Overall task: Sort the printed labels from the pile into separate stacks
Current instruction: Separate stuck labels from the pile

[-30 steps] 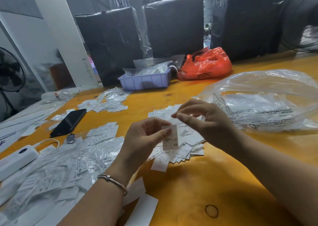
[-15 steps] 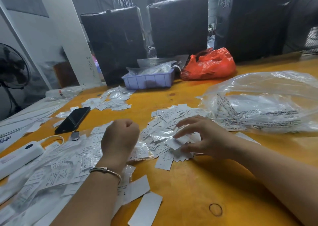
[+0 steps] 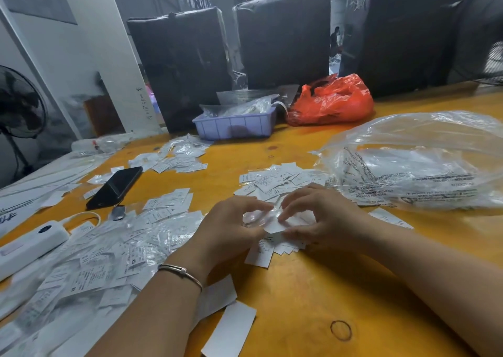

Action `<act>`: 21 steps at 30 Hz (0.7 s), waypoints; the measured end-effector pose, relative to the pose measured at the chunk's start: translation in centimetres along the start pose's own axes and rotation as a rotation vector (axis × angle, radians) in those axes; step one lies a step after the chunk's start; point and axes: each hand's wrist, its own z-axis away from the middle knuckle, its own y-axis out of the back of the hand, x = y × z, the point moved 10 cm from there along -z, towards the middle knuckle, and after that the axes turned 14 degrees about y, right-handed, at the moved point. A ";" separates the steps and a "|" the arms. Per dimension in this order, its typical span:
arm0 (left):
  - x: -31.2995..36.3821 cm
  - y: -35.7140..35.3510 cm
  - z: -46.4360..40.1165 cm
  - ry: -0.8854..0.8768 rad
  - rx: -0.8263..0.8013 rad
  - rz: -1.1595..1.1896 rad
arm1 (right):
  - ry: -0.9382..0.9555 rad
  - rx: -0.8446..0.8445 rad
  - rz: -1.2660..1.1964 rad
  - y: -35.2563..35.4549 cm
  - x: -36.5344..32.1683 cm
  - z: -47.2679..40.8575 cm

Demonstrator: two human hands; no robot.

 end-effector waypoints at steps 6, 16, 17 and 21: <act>-0.4 0.5 -0.2 0.004 0.047 -0.019 | -0.041 0.119 -0.112 1.3 0.1 0.0; 0.8 1.6 0.0 -0.100 0.188 -0.002 | -0.267 0.568 -0.389 4.9 3.2 2.1; 0.7 1.8 0.0 -0.096 0.184 0.035 | -0.283 0.575 -0.412 4.7 3.5 2.2; 0.6 2.2 0.1 -0.085 0.186 0.149 | -0.338 0.589 -0.558 3.9 4.4 2.4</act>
